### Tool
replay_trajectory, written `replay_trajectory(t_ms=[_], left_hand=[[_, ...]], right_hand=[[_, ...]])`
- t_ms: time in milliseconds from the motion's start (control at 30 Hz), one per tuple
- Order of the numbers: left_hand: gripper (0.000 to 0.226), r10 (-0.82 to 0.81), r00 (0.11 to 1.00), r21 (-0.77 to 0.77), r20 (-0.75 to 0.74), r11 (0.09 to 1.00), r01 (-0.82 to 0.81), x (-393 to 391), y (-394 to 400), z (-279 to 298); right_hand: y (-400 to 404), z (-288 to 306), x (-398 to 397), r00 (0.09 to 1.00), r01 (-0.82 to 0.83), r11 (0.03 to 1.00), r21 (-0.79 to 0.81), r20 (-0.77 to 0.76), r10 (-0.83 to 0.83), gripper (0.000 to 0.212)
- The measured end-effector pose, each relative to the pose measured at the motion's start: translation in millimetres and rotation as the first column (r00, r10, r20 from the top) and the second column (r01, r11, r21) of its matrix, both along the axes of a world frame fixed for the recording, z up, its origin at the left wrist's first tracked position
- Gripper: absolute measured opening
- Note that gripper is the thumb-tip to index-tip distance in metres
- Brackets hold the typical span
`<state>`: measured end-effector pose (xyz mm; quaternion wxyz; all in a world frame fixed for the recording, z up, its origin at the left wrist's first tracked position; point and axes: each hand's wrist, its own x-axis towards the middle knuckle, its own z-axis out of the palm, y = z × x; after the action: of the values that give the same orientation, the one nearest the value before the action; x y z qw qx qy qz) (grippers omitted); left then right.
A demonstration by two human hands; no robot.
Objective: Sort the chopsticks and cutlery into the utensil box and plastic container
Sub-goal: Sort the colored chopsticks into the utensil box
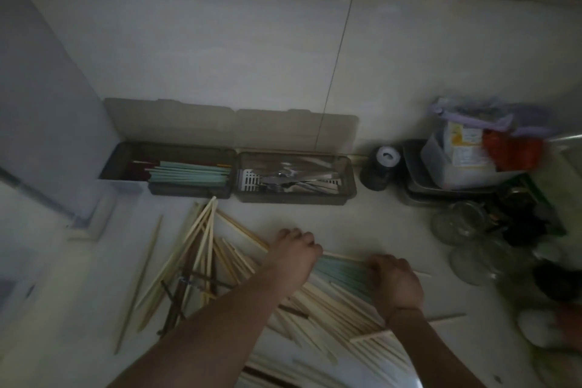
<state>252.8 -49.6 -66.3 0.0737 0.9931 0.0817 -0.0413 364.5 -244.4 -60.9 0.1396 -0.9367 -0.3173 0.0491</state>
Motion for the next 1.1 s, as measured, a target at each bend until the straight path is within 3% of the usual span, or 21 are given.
replay_trajectory(t_ms=[100, 300, 400, 500, 567, 667, 800, 1100], left_hand=[[0.014, -0.02, 0.989, -0.056, 0.145, 0.998, 0.028, -5, 4, -2], [0.032, -0.005, 0.936, -0.12, 0.351, 0.992, 0.05, -22, 46, 23], [0.026, 0.128, 0.875, -0.091, 0.468, 0.991, -0.097, -50, 107, 43], [0.015, 0.276, 0.797, -0.079, 0.537, 0.957, -0.278, -80, 175, 62], [0.029, 0.371, 0.792, -0.087, 0.485, 0.922, -0.378, -95, 212, 70], [0.032, 0.5, 0.813, -0.129, 0.299, 0.865, -0.485, -105, 247, 70], [0.015, 0.563, 0.823, -0.016, 0.071, 0.826, -0.564, -98, 261, 65], [0.014, 0.666, 0.74, 0.016, -0.091, 0.744, -0.668, -83, 266, 56]], right_hand=[[1, 3, -3, 0.998, 0.057, 0.982, 0.181, 0.007, -0.06, 0.016], [37, 23, -18, 0.968, 0.187, 0.837, 0.514, -0.243, -0.067, 0.03], [41, 17, -20, 0.969, 0.175, 0.855, 0.488, -0.239, -0.062, 0.034], [25, -3, -25, 0.997, 0.072, 0.946, 0.316, -0.043, -0.062, 0.015], [14, -17, -28, 0.994, -0.006, 0.99, 0.143, 0.107, -0.01, 0.031], [12, -23, -34, 0.983, -0.03, 0.998, 0.054, 0.18, 0.02, 0.046], [16, -19, -36, 0.992, 0.004, 1.0, -0.023, 0.124, -0.001, 0.046], [33, -13, -34, 0.997, 0.068, 0.998, 0.003, 0.018, -0.068, 0.04]])
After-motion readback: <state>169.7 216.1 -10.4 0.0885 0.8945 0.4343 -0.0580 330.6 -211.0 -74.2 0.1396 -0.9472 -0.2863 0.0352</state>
